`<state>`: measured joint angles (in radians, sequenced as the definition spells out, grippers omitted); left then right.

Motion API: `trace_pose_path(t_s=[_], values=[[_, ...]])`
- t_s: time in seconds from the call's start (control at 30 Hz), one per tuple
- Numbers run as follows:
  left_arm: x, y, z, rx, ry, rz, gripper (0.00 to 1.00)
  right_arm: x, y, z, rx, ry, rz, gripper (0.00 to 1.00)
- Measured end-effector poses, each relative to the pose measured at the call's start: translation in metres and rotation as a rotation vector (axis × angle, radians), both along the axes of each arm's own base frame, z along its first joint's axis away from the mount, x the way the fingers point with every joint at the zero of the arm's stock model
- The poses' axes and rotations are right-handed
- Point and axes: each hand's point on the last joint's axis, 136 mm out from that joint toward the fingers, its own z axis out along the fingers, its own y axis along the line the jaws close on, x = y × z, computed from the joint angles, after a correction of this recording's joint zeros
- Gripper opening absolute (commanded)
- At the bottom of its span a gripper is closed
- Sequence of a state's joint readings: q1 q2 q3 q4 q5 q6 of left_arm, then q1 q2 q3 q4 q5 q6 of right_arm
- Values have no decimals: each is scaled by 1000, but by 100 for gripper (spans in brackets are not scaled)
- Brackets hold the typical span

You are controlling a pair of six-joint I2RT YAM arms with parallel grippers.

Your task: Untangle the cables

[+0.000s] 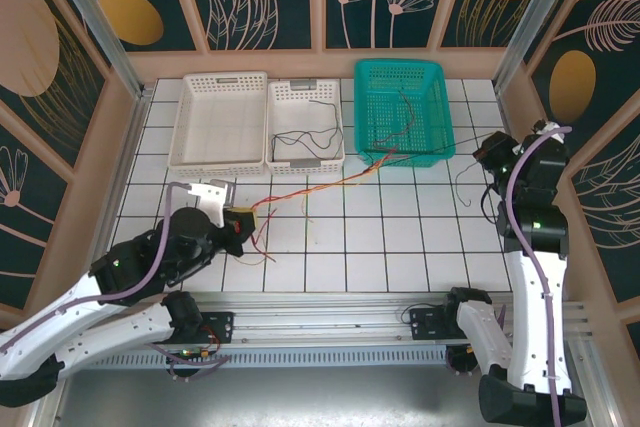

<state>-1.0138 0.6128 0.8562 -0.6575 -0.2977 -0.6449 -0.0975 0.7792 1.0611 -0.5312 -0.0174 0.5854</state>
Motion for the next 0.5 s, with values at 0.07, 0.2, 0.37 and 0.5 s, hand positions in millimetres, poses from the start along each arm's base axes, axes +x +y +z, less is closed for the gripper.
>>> trace_pose_path(t_s=[0.07, 0.2, 0.37, 0.5], values=[[2, 0, -3, 14, 11, 13, 0, 2, 4, -6, 7, 8, 23, 0], [6, -12, -29, 98, 74, -3, 0, 8, 19, -28, 39, 35, 117, 0], [4, -32, -61, 147, 152, -68, 0, 11, 51, -64, 84, 96, 299, 26], [0, -47, -61, 100, 164, -124, 0, 6, 94, -82, 83, 130, 480, 46]])
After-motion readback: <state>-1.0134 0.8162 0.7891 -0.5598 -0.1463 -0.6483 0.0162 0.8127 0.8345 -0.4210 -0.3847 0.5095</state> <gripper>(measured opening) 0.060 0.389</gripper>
